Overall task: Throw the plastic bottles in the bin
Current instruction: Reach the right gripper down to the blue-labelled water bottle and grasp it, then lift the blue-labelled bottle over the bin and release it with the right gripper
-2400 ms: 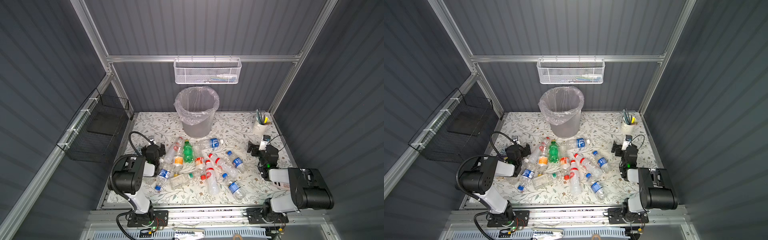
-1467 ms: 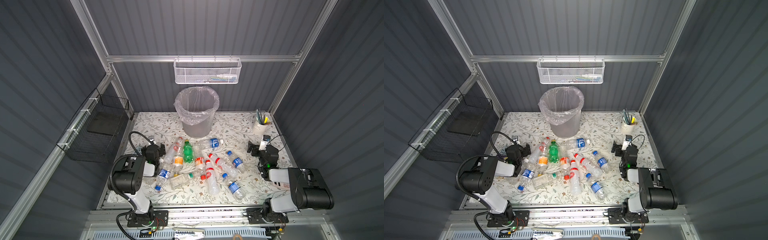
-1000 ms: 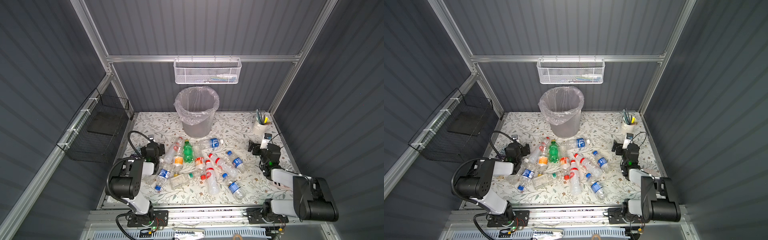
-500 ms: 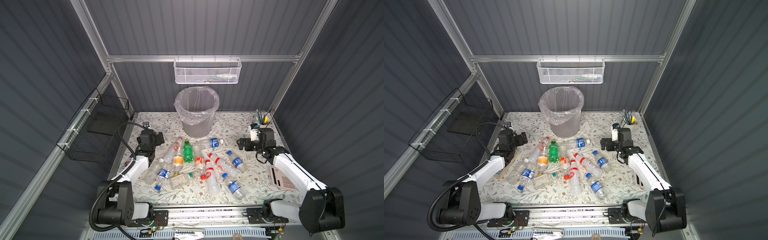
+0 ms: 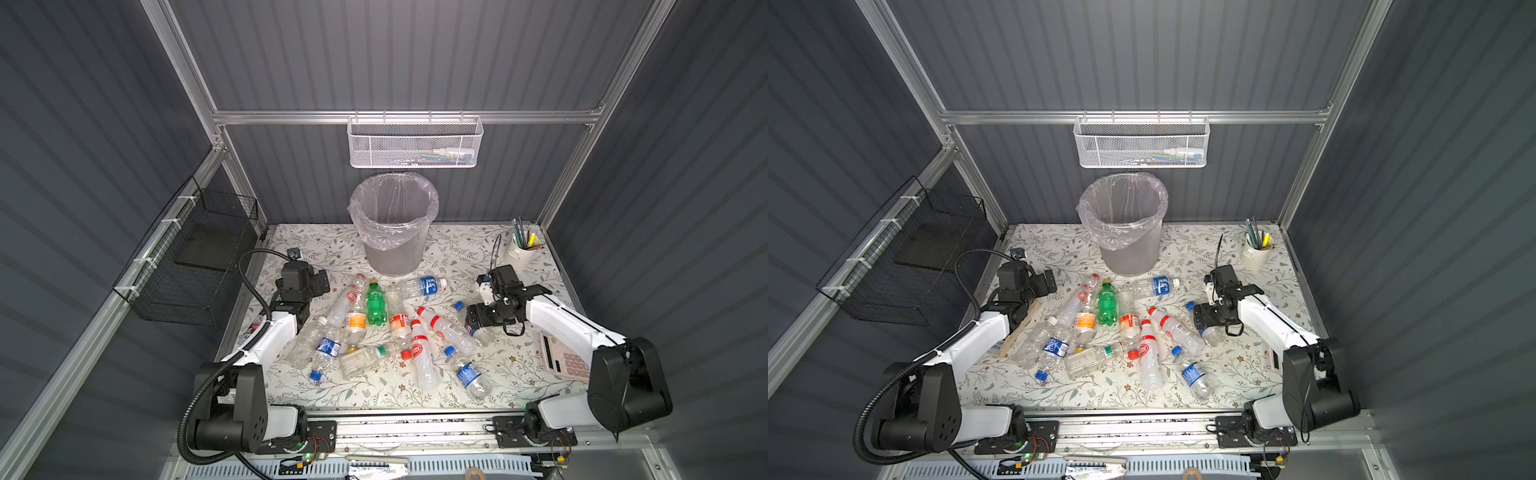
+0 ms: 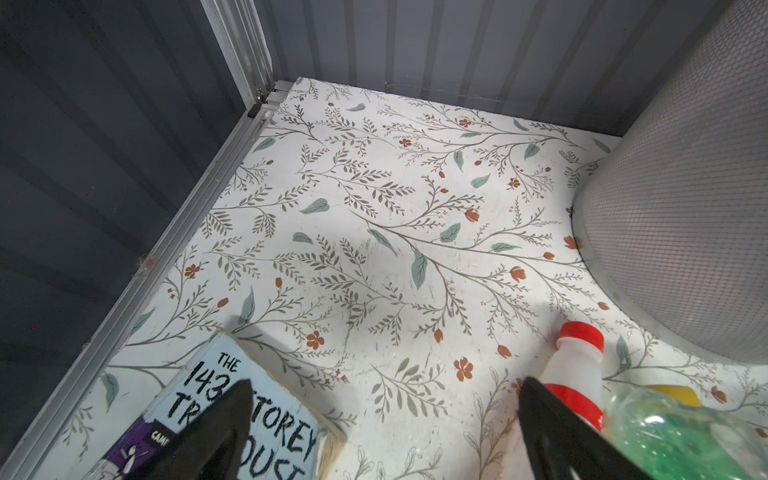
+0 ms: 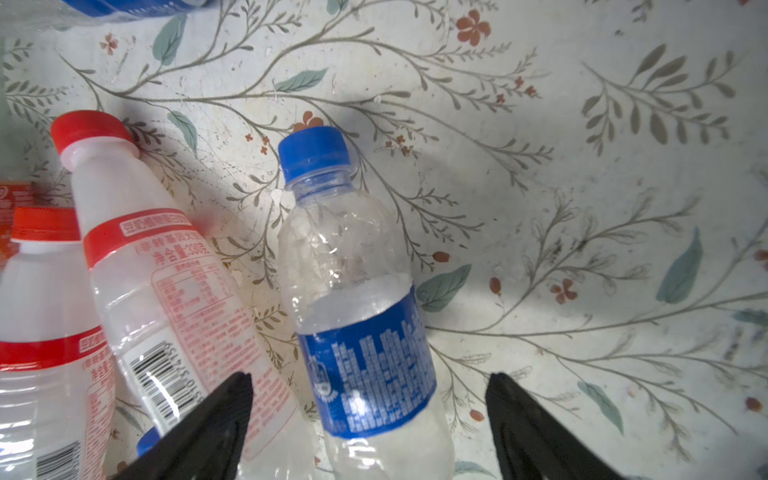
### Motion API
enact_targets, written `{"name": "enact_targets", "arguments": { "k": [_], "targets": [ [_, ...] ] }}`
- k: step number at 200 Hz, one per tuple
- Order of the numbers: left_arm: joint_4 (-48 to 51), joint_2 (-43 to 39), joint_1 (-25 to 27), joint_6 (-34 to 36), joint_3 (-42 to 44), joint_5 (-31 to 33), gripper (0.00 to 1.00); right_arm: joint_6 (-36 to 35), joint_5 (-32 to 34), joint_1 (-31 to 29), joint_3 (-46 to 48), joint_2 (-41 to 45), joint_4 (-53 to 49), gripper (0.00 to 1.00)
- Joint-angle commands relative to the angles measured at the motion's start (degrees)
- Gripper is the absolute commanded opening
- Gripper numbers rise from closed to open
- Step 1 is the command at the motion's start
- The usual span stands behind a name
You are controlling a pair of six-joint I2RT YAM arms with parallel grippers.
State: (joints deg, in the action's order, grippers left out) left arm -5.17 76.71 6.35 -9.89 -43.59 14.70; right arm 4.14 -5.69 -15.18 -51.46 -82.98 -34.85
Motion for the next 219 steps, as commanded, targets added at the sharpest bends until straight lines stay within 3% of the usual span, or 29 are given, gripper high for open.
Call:
{"name": "enact_targets", "arguments": {
  "k": [1, 51, 85, 133, 168, 219],
  "targets": [
    [1.07, -1.36, 0.24, -1.04, 0.00, -0.52, 0.99, -0.97, 3.06, -0.81, -2.50, -3.16, -2.19, 0.86],
    [1.65, -2.17, 0.24, -1.26, 0.70, 0.03, 0.99, -1.64, 6.20, -1.26, -5.56, -9.31, -1.72, 0.75],
    [2.01, -2.61, 0.24, -1.18, 1.05, 0.74, 0.99, -1.77, 6.07, -1.65, -5.93, -11.64, -0.66, 0.73],
    [2.09, -2.53, 0.24, -2.14, 1.05, 1.08, 0.99, -2.24, 5.48, -1.78, -6.32, -12.37, 0.11, 0.58],
    [2.04, -3.70, 0.24, -3.29, 1.44, 2.21, 0.99, -1.25, 4.03, -1.60, -6.85, -2.74, 3.56, 0.50],
    [2.68, -5.91, 0.24, -4.31, 2.77, 4.26, 0.99, 3.26, 3.62, -1.12, -9.63, 17.59, 21.72, 0.48]
  ]
}}
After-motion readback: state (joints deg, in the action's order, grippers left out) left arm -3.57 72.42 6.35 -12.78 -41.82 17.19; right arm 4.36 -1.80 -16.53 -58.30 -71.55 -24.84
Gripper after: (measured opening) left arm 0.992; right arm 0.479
